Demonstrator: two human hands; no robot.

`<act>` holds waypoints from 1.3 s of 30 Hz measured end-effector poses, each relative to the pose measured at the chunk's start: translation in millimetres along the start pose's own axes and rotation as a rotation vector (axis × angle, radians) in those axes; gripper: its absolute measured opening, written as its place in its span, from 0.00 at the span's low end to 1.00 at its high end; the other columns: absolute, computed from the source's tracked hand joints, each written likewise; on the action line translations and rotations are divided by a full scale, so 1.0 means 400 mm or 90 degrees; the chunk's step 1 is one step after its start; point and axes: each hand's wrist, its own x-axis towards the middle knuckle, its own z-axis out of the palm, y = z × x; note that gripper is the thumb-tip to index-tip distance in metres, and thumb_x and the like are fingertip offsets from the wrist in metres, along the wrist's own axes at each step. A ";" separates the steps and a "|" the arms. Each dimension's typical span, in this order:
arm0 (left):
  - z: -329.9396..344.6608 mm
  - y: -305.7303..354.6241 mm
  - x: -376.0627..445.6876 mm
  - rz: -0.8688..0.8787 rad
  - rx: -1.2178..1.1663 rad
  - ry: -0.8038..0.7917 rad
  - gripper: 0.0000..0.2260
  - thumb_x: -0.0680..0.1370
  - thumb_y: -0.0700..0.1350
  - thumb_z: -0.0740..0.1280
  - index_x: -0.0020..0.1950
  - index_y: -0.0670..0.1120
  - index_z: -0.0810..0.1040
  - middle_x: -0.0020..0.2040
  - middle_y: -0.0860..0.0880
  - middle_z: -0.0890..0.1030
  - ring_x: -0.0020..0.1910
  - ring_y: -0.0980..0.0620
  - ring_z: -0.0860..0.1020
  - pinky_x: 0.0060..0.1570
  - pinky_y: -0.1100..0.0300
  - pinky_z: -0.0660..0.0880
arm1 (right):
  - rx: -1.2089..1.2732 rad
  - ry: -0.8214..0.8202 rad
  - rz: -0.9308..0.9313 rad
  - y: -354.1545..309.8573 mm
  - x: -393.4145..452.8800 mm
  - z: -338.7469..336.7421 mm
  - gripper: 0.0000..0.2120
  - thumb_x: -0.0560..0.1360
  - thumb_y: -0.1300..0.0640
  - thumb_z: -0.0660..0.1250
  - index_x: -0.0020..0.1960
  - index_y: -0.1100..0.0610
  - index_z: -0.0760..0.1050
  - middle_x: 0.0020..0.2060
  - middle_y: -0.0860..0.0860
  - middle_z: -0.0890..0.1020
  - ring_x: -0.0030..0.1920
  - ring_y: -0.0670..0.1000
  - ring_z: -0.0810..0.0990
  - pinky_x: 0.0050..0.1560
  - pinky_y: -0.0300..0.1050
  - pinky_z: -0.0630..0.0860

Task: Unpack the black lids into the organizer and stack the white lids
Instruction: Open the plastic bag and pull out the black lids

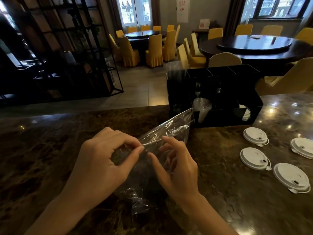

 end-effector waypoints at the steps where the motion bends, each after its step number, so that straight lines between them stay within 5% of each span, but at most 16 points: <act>1: -0.001 0.002 0.000 -0.007 -0.015 0.003 0.08 0.72 0.54 0.68 0.45 0.52 0.84 0.42 0.63 0.80 0.44 0.62 0.78 0.47 0.69 0.74 | 0.003 0.000 0.002 0.000 0.001 -0.001 0.22 0.78 0.50 0.73 0.68 0.52 0.69 0.45 0.49 0.81 0.36 0.43 0.78 0.31 0.39 0.78; 6: -0.004 0.007 0.007 -0.014 -0.039 0.011 0.07 0.71 0.54 0.69 0.44 0.53 0.83 0.41 0.65 0.79 0.45 0.63 0.78 0.45 0.75 0.72 | 0.017 0.005 -0.002 0.006 0.017 -0.012 0.16 0.81 0.53 0.68 0.67 0.53 0.71 0.40 0.47 0.81 0.30 0.43 0.75 0.27 0.38 0.74; 13: -0.030 0.016 0.049 0.052 0.148 -0.142 0.16 0.70 0.68 0.65 0.50 0.60 0.79 0.43 0.64 0.77 0.41 0.62 0.77 0.39 0.63 0.76 | -0.031 -0.014 -0.013 0.044 0.055 -0.059 0.10 0.80 0.57 0.68 0.58 0.60 0.82 0.41 0.49 0.82 0.34 0.38 0.74 0.35 0.28 0.71; 19: 0.044 0.077 0.132 0.179 0.334 -0.191 0.11 0.70 0.55 0.71 0.49 0.53 0.83 0.40 0.55 0.82 0.37 0.54 0.80 0.34 0.58 0.78 | -0.019 -0.019 -0.032 0.048 0.057 -0.058 0.10 0.81 0.54 0.66 0.61 0.54 0.78 0.42 0.49 0.83 0.35 0.39 0.75 0.34 0.30 0.74; 24: 0.072 0.050 0.161 0.126 0.205 -0.195 0.14 0.76 0.57 0.59 0.54 0.58 0.83 0.44 0.59 0.82 0.41 0.61 0.78 0.42 0.63 0.78 | 0.014 0.004 -0.017 0.058 0.064 -0.060 0.10 0.83 0.51 0.65 0.61 0.54 0.77 0.46 0.50 0.85 0.40 0.41 0.82 0.35 0.38 0.81; 28: 0.055 0.042 0.169 0.065 0.119 -0.205 0.10 0.73 0.55 0.66 0.49 0.57 0.85 0.41 0.62 0.82 0.38 0.65 0.79 0.40 0.69 0.76 | 0.022 0.003 -0.005 0.075 0.070 -0.066 0.11 0.81 0.54 0.70 0.62 0.54 0.76 0.46 0.50 0.85 0.42 0.42 0.83 0.37 0.39 0.82; 33: 0.045 0.037 0.175 0.028 0.040 -0.196 0.06 0.72 0.53 0.72 0.47 0.59 0.85 0.40 0.64 0.82 0.45 0.63 0.81 0.44 0.71 0.77 | -0.017 -0.004 0.013 0.077 0.072 -0.064 0.18 0.80 0.51 0.69 0.68 0.51 0.71 0.40 0.45 0.83 0.35 0.35 0.75 0.34 0.28 0.75; 39: 0.046 0.012 0.185 -0.026 -0.067 -0.190 0.03 0.71 0.53 0.74 0.44 0.60 0.85 0.43 0.66 0.84 0.46 0.66 0.81 0.46 0.76 0.74 | -0.015 0.031 0.012 0.077 0.077 -0.056 0.24 0.79 0.50 0.69 0.71 0.52 0.65 0.34 0.45 0.81 0.29 0.42 0.77 0.27 0.35 0.75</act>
